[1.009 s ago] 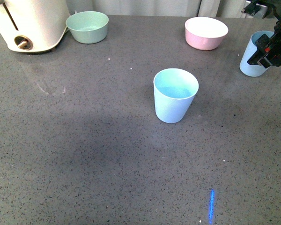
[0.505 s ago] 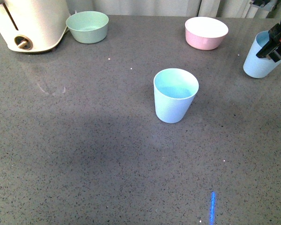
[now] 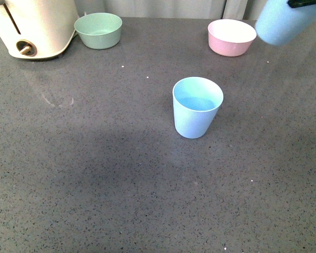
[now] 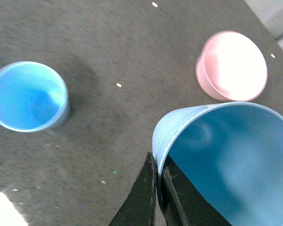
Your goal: Stack blue cups with both arms
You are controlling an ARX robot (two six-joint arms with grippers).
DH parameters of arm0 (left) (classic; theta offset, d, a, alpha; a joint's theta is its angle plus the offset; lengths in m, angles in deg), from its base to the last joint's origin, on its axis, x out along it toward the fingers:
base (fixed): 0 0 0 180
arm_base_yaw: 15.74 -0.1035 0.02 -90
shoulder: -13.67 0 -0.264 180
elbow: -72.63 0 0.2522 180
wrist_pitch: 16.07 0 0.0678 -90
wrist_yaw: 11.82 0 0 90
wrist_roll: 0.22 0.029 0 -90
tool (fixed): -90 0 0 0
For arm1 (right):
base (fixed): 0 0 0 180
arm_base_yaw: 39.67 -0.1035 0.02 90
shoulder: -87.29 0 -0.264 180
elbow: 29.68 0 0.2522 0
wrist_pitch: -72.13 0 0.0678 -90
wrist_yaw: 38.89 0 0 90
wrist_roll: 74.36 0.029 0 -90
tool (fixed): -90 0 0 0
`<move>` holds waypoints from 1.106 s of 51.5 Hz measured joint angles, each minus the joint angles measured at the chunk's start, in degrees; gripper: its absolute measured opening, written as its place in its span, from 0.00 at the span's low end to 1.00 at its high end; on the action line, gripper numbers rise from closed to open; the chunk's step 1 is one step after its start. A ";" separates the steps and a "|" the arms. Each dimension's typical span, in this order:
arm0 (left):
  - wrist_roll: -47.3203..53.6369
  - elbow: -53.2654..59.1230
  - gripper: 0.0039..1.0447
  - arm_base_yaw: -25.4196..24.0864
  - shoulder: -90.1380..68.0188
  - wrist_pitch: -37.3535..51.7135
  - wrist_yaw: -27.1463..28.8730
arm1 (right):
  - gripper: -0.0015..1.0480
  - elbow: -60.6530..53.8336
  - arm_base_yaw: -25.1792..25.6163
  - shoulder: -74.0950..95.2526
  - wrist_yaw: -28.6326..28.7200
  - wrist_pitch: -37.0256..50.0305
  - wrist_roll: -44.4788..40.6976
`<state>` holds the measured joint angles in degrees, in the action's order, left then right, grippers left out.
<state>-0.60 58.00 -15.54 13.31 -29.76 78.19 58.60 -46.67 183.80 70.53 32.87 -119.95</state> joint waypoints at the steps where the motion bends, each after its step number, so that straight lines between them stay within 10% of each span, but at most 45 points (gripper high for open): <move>1: 0.00 0.00 0.92 0.00 0.00 0.00 0.00 | 0.02 -0.44 -0.90 -0.61 0.39 -0.15 0.31; 20: 0.00 0.00 0.92 0.00 0.00 0.00 0.00 | 0.02 -3.69 -13.86 -1.16 -1.22 0.68 2.86; 57: 0.00 0.00 0.92 0.00 0.00 0.00 0.00 | 0.02 -6.91 -16.98 2.40 -2.32 0.72 2.38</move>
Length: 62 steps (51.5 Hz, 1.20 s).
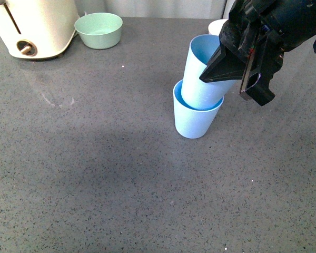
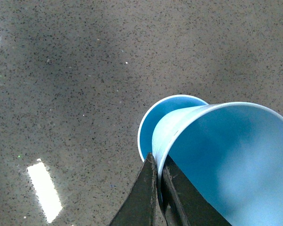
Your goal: Stack blue cups with both arms
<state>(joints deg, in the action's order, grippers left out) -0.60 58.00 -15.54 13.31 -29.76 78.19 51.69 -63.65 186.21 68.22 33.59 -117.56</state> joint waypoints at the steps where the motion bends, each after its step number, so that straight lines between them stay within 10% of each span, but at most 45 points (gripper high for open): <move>1: 0.00 0.00 0.92 0.00 0.00 0.00 0.00 | 0.02 0.00 0.00 0.11 -0.02 0.04 0.00; 7: 0.00 0.00 0.92 0.00 0.00 0.00 0.00 | 0.03 0.00 -0.04 0.66 -0.31 0.37 0.00; 35: 0.00 0.00 0.92 0.00 0.00 0.00 0.00 | 0.93 -4.61 6.36 -11.30 6.99 8.31 7.63; 49: 0.00 0.00 0.92 0.00 0.00 0.00 0.00 | 0.90 -21.16 15.76 -33.42 4.28 25.24 21.62; 54: 0.00 0.00 0.92 0.00 0.00 0.00 -0.02 | 0.69 -33.66 13.86 -36.65 -21.66 49.79 34.91; 62: 0.00 0.00 0.92 0.00 0.00 0.00 -0.04 | 0.37 -45.16 16.35 -43.36 -24.33 58.16 41.29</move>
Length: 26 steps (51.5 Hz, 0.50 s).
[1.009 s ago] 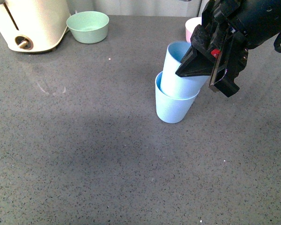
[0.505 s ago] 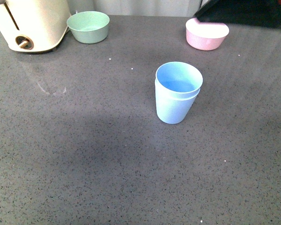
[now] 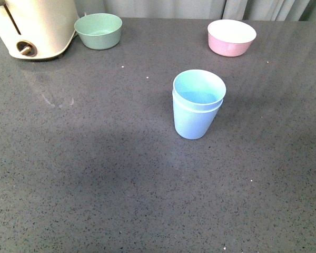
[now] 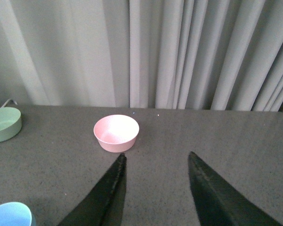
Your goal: Stack blue cups with both arms
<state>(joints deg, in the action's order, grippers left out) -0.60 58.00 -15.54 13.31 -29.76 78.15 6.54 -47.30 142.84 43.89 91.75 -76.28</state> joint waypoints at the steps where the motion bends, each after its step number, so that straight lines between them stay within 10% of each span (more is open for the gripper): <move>1: 0.00 0.00 0.92 0.00 0.02 0.00 0.02 | 0.32 -1.07 0.37 -0.72 0.26 0.26 0.28; 9: 0.00 0.00 0.92 0.00 0.02 0.00 0.04 | 0.02 -8.26 2.27 -6.05 2.36 1.07 0.96; 26: 0.00 0.00 0.92 0.00 0.00 0.00 0.04 | 0.02 -15.12 7.45 -15.08 7.21 -0.74 1.29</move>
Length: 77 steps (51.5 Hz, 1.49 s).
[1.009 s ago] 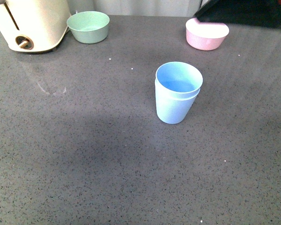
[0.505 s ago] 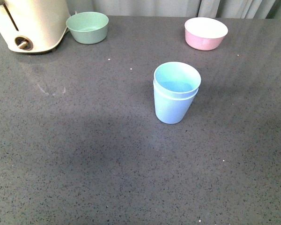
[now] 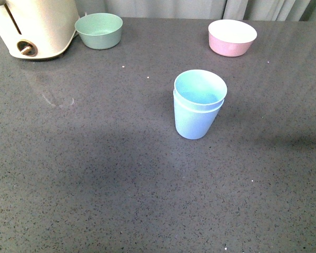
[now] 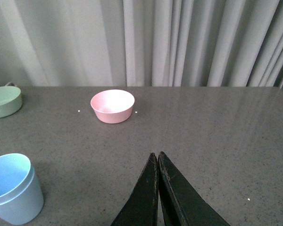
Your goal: Stack blue cups with both arms
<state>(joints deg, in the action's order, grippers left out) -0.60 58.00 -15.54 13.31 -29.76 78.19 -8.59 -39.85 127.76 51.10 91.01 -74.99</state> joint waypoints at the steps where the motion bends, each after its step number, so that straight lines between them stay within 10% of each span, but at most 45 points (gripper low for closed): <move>1: 0.00 0.00 0.92 0.00 0.00 0.00 0.00 | 0.02 -0.46 0.00 -0.85 0.02 -0.35 0.00; 77: 0.02 0.00 0.92 0.00 0.02 0.00 0.00 | 0.02 -5.97 0.00 -39.95 0.02 -32.46 0.04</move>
<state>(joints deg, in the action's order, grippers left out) -0.58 58.00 -15.54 13.33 -29.76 78.19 -14.56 -39.85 87.81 51.12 58.55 -74.94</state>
